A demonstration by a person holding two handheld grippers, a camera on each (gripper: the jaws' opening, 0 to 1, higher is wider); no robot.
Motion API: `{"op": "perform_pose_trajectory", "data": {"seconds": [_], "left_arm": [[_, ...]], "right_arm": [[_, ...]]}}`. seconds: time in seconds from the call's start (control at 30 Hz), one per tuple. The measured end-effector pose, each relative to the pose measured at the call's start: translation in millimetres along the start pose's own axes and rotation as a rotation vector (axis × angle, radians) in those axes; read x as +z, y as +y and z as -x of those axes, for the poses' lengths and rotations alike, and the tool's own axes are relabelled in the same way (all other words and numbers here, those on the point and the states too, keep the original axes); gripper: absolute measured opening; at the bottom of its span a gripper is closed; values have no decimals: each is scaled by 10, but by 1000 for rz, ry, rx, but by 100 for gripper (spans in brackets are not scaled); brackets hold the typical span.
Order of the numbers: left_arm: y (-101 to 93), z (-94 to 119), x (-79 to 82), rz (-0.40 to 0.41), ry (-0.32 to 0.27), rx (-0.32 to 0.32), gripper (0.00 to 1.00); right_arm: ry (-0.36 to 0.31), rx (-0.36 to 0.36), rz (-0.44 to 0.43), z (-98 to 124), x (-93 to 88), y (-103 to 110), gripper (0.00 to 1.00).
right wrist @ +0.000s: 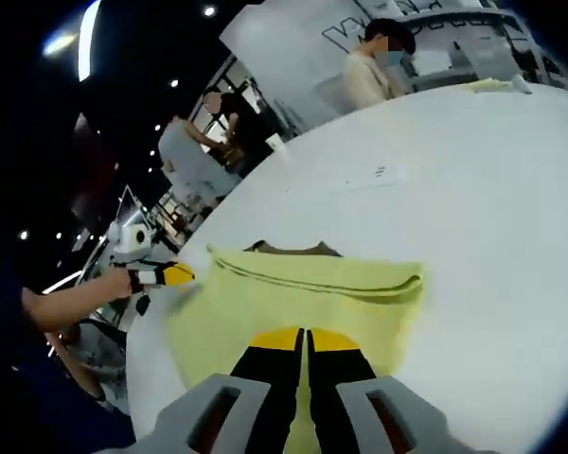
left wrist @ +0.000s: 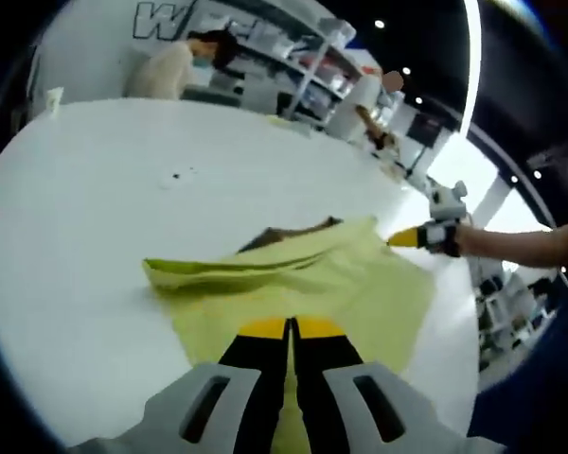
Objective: Fold the garment on the visible template until the final outline fits inside the template.
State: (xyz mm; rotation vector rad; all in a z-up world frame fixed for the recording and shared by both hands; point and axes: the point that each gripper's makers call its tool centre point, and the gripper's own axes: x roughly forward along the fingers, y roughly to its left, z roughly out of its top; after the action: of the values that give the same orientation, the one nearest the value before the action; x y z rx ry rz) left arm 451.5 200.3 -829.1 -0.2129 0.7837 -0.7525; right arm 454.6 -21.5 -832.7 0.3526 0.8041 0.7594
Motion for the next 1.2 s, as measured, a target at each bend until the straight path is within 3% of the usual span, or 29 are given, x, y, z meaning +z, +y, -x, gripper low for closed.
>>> {"op": "perform_pose_trajectory", "data": {"seconds": [0.13,0.23,0.33,0.4,0.47,0.53,0.57,0.63,0.73,0.87,1.1,1.2], "left_arm": [[136,-128,71,37,-27,17,0],[287,-177,199,97,-87,64,0],[340,-192,256,82,-96,80,0],[429,-190,318,56,-99,133,0],[530,-166,405,31,-114,180,1],[567,-119,521,49,-151,190,0],[630,-67,651,65,-198,210,0],[665,-1,764,66,-242,217,0],[690,122,798,55,-262,215,0],[607,278,728,14,-263,221,1],[468,482,596,-11,-284,199,6],[354,641,489,-22,-301,169,11]], "right_arm": [[-12,-39,-15,-99,83,-174,0],[-40,-80,4,-153,186,-315,0],[-77,-93,-12,-185,344,-418,0],[-87,-108,4,-193,419,-461,0],[-110,-175,36,-164,556,-633,0],[-171,-208,15,-103,708,-652,0],[-203,-201,6,-75,793,-668,0],[-252,-196,-19,-7,901,-648,0],[-284,-181,-19,121,968,-610,0],[-294,-166,-20,285,963,-596,0],[-266,-142,20,546,730,-441,3],[-236,-119,39,712,440,-320,8]]}}
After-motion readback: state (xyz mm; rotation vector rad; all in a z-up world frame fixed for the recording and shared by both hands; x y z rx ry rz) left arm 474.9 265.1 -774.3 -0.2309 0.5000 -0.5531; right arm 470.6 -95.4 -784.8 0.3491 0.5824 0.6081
